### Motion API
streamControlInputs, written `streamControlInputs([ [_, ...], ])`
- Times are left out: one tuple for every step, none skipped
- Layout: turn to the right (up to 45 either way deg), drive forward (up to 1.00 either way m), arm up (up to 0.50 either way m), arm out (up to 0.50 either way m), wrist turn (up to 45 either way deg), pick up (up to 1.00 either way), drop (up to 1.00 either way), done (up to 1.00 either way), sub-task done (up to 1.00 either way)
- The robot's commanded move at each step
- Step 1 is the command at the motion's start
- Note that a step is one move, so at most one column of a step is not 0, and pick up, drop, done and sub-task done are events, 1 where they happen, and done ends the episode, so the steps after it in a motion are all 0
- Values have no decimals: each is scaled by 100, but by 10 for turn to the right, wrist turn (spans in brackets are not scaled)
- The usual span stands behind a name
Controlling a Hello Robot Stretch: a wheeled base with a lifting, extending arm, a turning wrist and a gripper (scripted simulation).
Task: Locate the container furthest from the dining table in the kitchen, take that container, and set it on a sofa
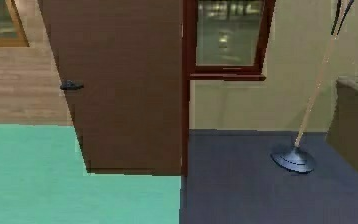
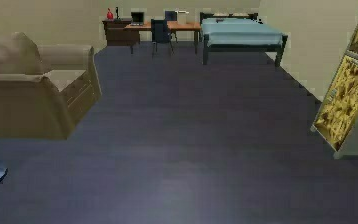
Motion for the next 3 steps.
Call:
streamControlInputs([
  [0,30,0,0,0,0,0,0,0],
  [-450,0,0,0,0,0,0,0,0],
  [-390,0,0,0,0,0,0,0,0],
])
